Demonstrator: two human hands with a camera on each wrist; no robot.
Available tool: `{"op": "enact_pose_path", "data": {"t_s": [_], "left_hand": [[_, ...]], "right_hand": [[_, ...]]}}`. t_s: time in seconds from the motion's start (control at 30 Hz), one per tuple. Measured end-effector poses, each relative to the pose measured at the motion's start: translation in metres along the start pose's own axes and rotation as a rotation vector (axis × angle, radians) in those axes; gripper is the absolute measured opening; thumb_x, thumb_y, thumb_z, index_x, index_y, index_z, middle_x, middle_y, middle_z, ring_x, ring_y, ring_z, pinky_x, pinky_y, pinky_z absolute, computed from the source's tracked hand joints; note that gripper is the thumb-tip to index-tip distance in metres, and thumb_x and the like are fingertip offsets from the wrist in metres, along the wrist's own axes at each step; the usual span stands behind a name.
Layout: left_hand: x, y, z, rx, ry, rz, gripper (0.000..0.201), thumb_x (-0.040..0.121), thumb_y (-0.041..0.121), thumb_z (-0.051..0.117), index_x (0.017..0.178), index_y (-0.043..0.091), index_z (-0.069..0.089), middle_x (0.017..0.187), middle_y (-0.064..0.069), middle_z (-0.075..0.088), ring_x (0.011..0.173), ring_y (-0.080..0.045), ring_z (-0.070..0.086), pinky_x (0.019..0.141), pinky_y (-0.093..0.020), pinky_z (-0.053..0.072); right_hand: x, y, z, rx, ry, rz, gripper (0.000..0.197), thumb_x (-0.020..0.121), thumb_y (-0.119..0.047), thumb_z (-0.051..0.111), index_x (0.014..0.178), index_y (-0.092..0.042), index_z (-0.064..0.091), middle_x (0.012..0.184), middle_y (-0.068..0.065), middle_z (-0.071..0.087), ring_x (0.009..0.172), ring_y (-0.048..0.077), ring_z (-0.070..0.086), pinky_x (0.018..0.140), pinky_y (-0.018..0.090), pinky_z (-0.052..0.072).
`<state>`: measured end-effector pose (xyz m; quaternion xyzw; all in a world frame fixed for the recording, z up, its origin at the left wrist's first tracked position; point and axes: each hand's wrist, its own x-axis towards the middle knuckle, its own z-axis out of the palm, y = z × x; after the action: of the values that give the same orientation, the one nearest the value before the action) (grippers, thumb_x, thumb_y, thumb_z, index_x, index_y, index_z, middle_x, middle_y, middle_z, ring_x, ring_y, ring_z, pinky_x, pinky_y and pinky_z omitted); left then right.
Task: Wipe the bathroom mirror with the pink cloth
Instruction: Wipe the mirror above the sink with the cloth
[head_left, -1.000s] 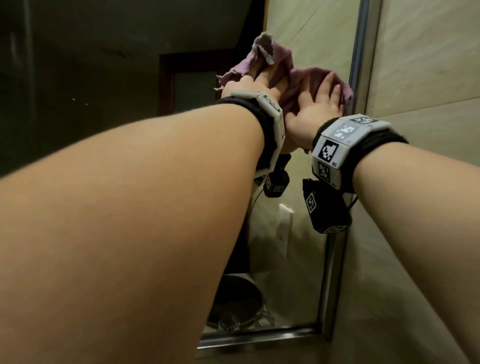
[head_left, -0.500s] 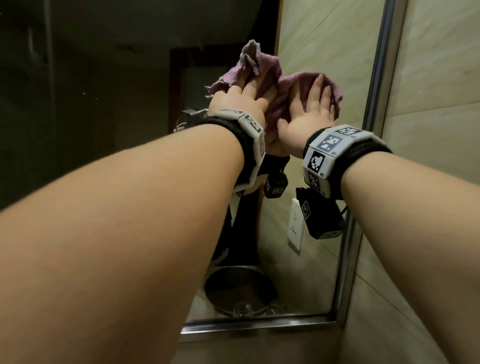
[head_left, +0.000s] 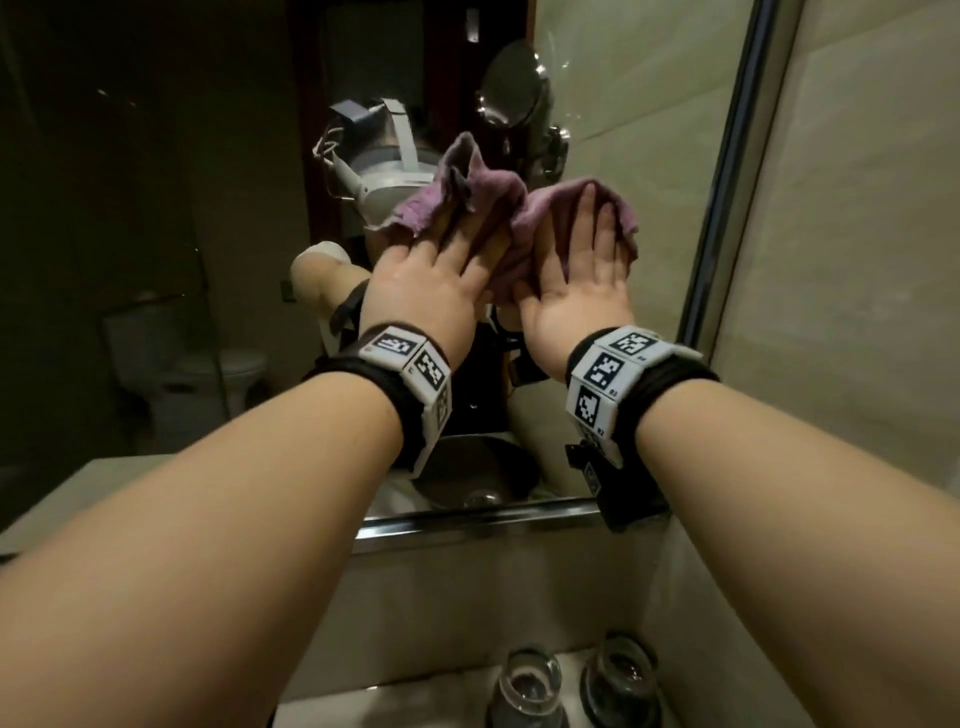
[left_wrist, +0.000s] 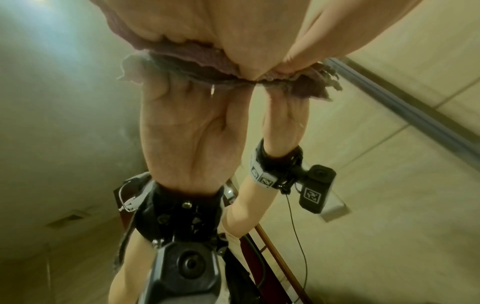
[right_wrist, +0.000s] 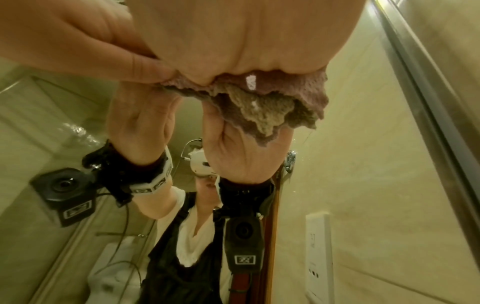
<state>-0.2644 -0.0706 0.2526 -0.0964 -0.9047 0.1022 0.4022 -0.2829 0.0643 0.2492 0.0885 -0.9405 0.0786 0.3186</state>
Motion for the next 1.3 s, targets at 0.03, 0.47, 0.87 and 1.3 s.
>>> {"op": "enact_pose_path", "data": {"t_s": [0.03, 0.47, 0.87, 1.3], "left_hand": [[-0.004, 0.002, 0.007, -0.007, 0.012, 0.003, 0.050, 0.101, 0.033, 0.026, 0.149, 0.030, 0.012, 0.157, -0.004, 0.019, 0.130, -0.028, 0.039, 0.101, -0.035, 0.033], [-0.090, 0.045, 0.067, 0.065, -0.263, 0.172, 0.059, 0.098, 0.025, 0.028, 0.151, 0.026, 0.001, 0.160, -0.002, 0.010, 0.139, -0.023, 0.030, 0.108, -0.034, 0.028], [-0.149, 0.059, 0.098, -0.008, -0.463, 0.301, 0.051, 0.100, 0.019, 0.024, 0.150, 0.021, 0.013, 0.156, -0.002, 0.024, 0.134, -0.024, 0.036, 0.108, -0.034, 0.027], [-0.143, 0.064, 0.069, -0.246, -0.701, 0.016, 0.041, 0.095, 0.019, 0.043, 0.135, 0.026, 0.042, 0.140, -0.009, 0.048, 0.123, -0.030, 0.051, 0.100, -0.041, 0.045]], "right_hand": [[-0.003, 0.003, 0.005, -0.006, -0.005, -0.004, 0.071, 0.096, -0.044, 0.030, 0.148, -0.025, -0.014, 0.154, 0.012, -0.026, 0.142, 0.030, -0.023, 0.114, 0.044, -0.015], [-0.095, 0.029, 0.087, -0.008, -0.224, -0.021, 0.080, 0.095, -0.037, 0.037, 0.129, -0.017, -0.033, 0.151, 0.008, -0.033, 0.142, 0.027, -0.024, 0.119, 0.043, -0.006], [-0.143, 0.053, 0.123, -0.073, -0.468, -0.194, 0.075, 0.095, -0.045, 0.037, 0.148, -0.020, -0.010, 0.133, -0.001, -0.041, 0.144, 0.026, -0.019, 0.118, 0.043, -0.004], [-0.170, 0.043, 0.119, 0.085, -0.623, -0.045, 0.098, 0.079, -0.033, 0.070, 0.149, -0.025, 0.002, 0.157, 0.001, -0.019, 0.146, 0.019, -0.010, 0.120, 0.040, 0.012]]}}
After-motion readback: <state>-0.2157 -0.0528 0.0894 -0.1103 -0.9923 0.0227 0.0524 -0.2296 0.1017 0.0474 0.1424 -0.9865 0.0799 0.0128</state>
